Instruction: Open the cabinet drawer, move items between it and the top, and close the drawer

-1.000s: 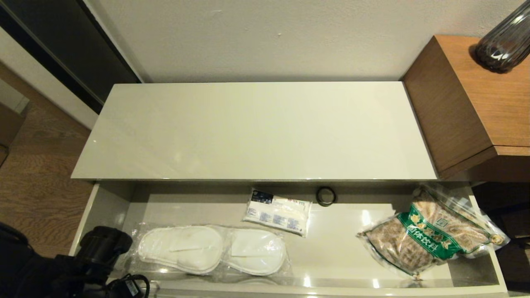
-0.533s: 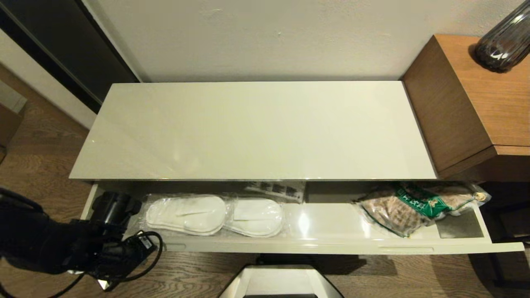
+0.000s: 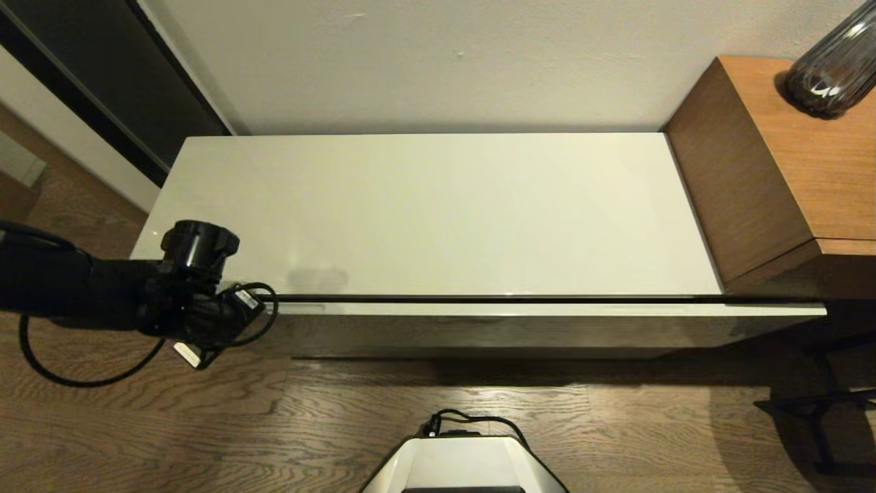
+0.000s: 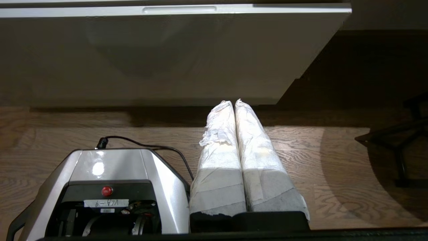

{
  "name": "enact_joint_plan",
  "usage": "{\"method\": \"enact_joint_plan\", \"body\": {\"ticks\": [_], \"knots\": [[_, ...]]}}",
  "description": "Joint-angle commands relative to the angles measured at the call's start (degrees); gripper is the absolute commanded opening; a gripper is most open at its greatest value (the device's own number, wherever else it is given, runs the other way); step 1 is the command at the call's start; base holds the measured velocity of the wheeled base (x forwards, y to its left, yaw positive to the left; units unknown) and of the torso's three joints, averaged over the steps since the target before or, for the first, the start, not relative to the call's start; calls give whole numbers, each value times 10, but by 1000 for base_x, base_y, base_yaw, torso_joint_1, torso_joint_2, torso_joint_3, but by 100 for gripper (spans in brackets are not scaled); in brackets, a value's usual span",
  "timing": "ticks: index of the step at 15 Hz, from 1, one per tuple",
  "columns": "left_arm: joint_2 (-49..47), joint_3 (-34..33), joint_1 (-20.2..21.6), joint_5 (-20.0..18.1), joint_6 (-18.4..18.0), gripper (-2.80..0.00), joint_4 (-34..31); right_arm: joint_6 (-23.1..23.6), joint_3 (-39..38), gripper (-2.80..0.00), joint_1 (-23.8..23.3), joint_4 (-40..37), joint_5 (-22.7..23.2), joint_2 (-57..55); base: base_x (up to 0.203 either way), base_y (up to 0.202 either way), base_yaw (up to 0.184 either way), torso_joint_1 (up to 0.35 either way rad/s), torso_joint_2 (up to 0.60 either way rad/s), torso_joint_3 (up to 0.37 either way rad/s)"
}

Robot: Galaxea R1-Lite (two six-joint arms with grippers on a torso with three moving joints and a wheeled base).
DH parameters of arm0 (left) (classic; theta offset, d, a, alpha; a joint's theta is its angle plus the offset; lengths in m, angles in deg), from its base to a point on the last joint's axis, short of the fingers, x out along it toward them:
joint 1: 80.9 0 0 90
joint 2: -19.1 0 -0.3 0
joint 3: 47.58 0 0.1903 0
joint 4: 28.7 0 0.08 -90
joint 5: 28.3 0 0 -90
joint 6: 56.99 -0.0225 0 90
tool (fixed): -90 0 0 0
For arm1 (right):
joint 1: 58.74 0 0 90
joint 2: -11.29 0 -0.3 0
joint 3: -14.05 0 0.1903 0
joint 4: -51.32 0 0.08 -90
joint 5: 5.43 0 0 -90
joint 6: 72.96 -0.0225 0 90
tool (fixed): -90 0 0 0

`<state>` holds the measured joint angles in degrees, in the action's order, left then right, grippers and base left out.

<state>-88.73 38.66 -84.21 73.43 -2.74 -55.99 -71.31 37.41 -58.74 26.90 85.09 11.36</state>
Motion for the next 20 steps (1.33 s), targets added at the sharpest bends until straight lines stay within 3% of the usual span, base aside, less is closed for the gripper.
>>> {"method": "enact_joint_plan", "body": {"ticks": [1,3,6,9,11,13,17,20], "knots": [[-16,71,10,1,5,-280,-47,0,0,-280,0,0,0,-1,0,0,0,0,0,0],[-23,128,16,1,6,-280,-101,0,0,-280,0,0,0,-1,0,0,0,0,0,0],[13,134,17,-12,18,-280,-150,0,0,-280,0,0,0,-1,0,0,0,0,0,0],[144,125,17,-59,23,-280,-227,0,0,-280,0,1,0,-1,0,0,0,0,0,0],[256,124,17,-81,5,-280,-297,0,0,-280,0,0,0,-1,0,0,0,0,0,0],[372,124,15,-90,-39,-280,-376,0,0,-280,0,0,0,-1,0,0,0,0,0,0],[634,108,15,-93,-167,-280,-540,0,0,-280,0,0,0,-1,0,0,0,0,0,0],[813,25,17,-69,-251,-280,-604,0,0,-280,0,0,0,-1,0,0,0,0,0,0]]}}
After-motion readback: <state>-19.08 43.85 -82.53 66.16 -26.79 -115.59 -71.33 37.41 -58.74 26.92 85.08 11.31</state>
